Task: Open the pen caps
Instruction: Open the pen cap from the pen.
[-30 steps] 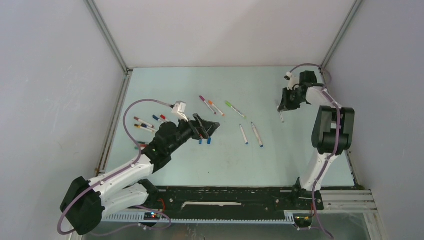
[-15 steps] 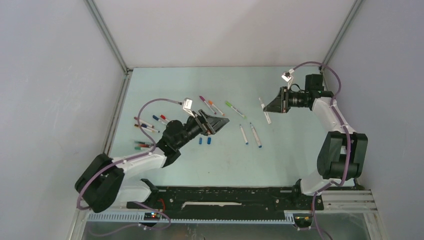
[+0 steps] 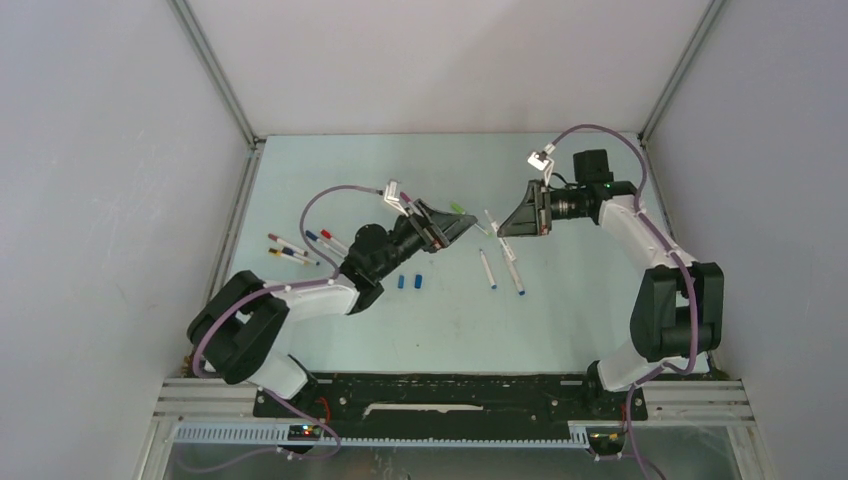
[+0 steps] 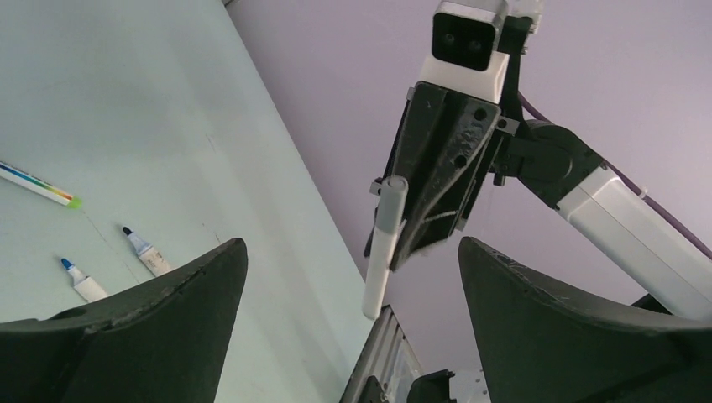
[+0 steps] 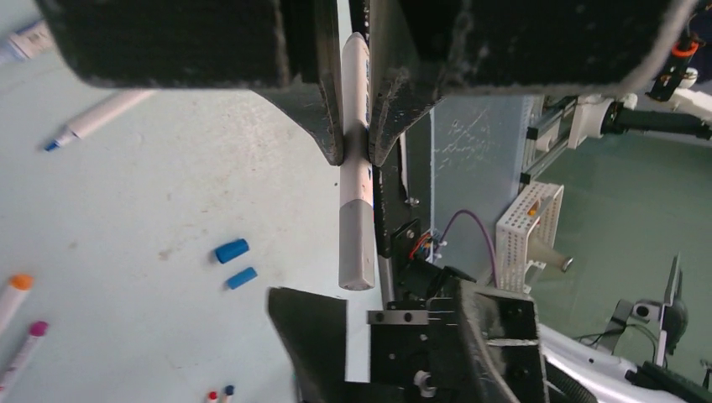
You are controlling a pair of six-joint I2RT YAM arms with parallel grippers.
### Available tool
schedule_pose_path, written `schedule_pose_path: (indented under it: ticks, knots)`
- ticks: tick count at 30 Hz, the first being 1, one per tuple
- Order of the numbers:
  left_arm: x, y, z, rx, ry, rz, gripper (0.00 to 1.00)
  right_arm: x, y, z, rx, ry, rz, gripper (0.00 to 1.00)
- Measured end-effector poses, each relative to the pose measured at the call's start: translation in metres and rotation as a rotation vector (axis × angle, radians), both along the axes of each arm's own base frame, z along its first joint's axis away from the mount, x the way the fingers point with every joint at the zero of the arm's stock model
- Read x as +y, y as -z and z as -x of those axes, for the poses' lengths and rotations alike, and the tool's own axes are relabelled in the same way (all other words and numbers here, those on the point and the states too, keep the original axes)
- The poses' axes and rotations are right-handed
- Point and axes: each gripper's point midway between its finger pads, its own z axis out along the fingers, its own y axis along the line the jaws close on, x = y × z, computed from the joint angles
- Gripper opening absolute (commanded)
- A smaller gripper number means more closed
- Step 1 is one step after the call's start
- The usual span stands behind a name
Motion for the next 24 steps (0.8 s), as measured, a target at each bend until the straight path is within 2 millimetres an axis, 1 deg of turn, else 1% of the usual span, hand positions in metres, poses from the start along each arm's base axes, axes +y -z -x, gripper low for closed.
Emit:
schedule_pose_path:
  ticks: [2, 6, 9, 16, 21, 24]
  knots:
    - [-0.004, 0.003, -0.002, 0.012, 0.003, 0.006, 0.94, 0.008, 0.0, 0.006, -0.001, -0.03, 0.0, 0.0]
    - [-0.009, 0.012, -0.005, 0.041, 0.005, 0.0, 0.87, 0.018, 0.001, 0.012, 0.0, -0.064, 0.001, 0.0]
    - [-0.012, 0.011, -0.007, 0.045, 0.003, 0.001, 0.8, 0.023, 0.003, 0.016, 0.004, -0.083, 0.002, 0.0]
    - [-0.015, 0.002, -0.01, 0.032, 0.001, 0.015, 0.68, 0.029, 0.007, 0.018, 0.013, -0.1, 0.009, 0.0]
    - [-0.018, 0.001, -0.011, 0.035, 0.004, 0.012, 0.63, 0.029, 0.01, 0.017, 0.017, -0.095, 0.018, 0.0]
    - [-0.021, 0.004, -0.011, 0.042, 0.01, 0.005, 0.6, 0.029, 0.011, 0.016, 0.019, -0.094, 0.019, 0.0]
